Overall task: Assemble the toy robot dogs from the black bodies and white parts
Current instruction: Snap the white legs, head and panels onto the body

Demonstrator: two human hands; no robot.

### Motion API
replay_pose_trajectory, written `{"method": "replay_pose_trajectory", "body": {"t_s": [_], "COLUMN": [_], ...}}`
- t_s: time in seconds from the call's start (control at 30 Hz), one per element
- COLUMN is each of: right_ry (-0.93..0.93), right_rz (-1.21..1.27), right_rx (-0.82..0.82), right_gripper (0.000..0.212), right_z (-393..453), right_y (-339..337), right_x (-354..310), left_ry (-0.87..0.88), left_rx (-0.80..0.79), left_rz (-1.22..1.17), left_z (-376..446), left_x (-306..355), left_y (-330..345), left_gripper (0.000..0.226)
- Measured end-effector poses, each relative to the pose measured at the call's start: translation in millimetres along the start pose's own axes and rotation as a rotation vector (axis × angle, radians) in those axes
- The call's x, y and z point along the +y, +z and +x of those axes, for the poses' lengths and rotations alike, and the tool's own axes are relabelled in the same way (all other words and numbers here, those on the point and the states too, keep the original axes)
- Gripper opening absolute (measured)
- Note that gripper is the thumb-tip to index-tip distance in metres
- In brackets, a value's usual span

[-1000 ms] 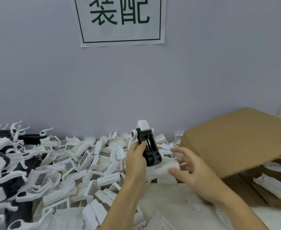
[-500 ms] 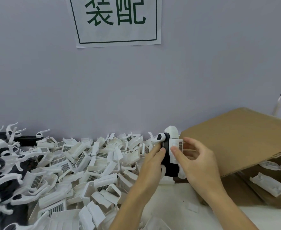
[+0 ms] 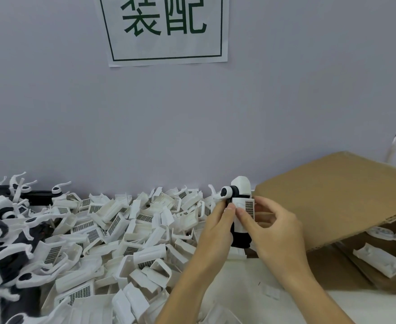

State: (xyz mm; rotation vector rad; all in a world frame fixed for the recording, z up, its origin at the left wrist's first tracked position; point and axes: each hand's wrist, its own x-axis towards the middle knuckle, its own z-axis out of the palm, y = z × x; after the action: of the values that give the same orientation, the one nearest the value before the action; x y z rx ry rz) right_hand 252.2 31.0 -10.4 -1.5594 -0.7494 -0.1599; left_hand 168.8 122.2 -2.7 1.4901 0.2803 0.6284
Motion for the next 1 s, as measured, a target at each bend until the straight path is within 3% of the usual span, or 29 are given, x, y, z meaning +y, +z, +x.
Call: {"method": "replay_pose_trajectory", "body": {"t_s": [0.2,0.43,0.57,0.73,0.83,0.9,1.0], "right_ry": [-0.028,-0.041,0.025,0.009,-0.043,-0.101,-0.152], "right_rz": [-0.029,-0.034,-0.010,-0.028,-0.030,-0.048,-0.026], "right_rx": [0.061,0.120,0.023,0.093,0.135,0.102,-0.011], "right_gripper": [0.028,0.030,0.033,0.036,0.040,0.036,0.031], "right_z": [-2.1,-6.4,-6.7,-7.7,-11.1,-14.2,-15.9], "right_y": [3.7,7.6,11.3,10.4,11.5,14.7,20.2], "right_x": [-1.3,-2.9,-2.0,-6.7,-12.5,-15.6,-13.2], "left_ry": [0.028,0.064,0.058,0.049,0.019,0.012,0.038], "left_rx": [-0.018,-0.031,0.012,-0.032,-0.029,-0.026,0.033], "left_rz": [-0.029,-0.001,-0.003,-0.015,-0.058,-0.093,-0.094], "left_z": [0.0,-0.5,1.6,-0.8,-0.3,0.5,2.6], "left_x": [1.7,-0.5,-5.1,-6.5,-7.0,-7.3,-8.4], "left_y": [-0.1,-0.4,-4.8,-5.4,-4.7,-7.0,-12.1], "left_gripper": [0.055,0.037,0.028,0.027,0.044,0.055,0.046]}}
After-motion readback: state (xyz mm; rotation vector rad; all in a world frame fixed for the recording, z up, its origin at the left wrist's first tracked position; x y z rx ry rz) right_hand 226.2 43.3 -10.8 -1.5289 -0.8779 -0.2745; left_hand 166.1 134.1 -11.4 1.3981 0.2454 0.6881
